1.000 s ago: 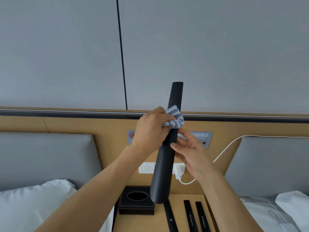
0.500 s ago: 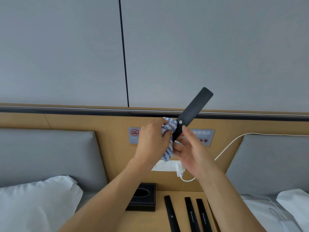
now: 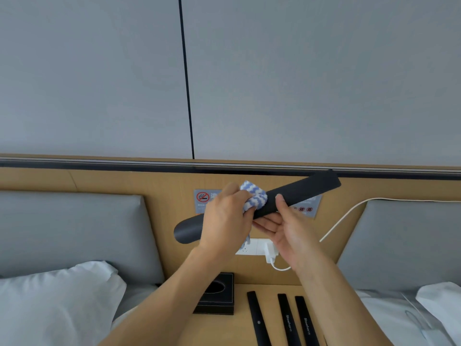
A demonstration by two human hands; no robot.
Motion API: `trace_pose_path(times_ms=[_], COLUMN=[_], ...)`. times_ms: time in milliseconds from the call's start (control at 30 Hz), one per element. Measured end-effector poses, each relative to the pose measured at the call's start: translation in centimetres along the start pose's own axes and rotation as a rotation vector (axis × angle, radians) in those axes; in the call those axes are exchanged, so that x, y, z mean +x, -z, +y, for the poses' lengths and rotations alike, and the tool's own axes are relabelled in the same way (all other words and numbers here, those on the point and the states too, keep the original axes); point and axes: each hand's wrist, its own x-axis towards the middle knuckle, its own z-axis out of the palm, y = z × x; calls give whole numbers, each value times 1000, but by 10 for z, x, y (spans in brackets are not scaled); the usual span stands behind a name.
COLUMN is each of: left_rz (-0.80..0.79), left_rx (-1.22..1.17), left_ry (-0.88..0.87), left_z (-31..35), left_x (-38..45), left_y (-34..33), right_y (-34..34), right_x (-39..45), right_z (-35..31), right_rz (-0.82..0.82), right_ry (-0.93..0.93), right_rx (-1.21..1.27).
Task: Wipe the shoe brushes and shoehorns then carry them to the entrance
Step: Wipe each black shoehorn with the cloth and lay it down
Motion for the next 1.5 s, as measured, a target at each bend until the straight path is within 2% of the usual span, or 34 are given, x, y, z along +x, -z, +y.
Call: trace_pose_path(times_ms=[267, 433, 700, 900, 1167, 1400, 1500], left_rz=[31, 76, 86, 31, -89, -215, -270], left_rx=[11, 26, 32, -34, -192, -382, -395], left_ry=[110, 268, 400, 310, 172, 231, 203], left_z=[-46, -73, -84, -54, -20, -19, -21], left_x=[-13, -12, -17, -23, -20, -26, -34], left_y=[16, 26, 26, 14, -6, -20, -29], right_y=[7, 6, 4, 3, 12, 41, 55], right_x=[-5, -8, -10, -9, -11, -18, -23], right_z=[-8, -15, -14, -5, 11, 20, 25], right_rz=[50, 22, 22, 10, -11, -95, -63], right_ry=[66, 91, 121, 106, 149, 209, 224], right_rx=[175, 192, 185, 144, -66, -263, -379])
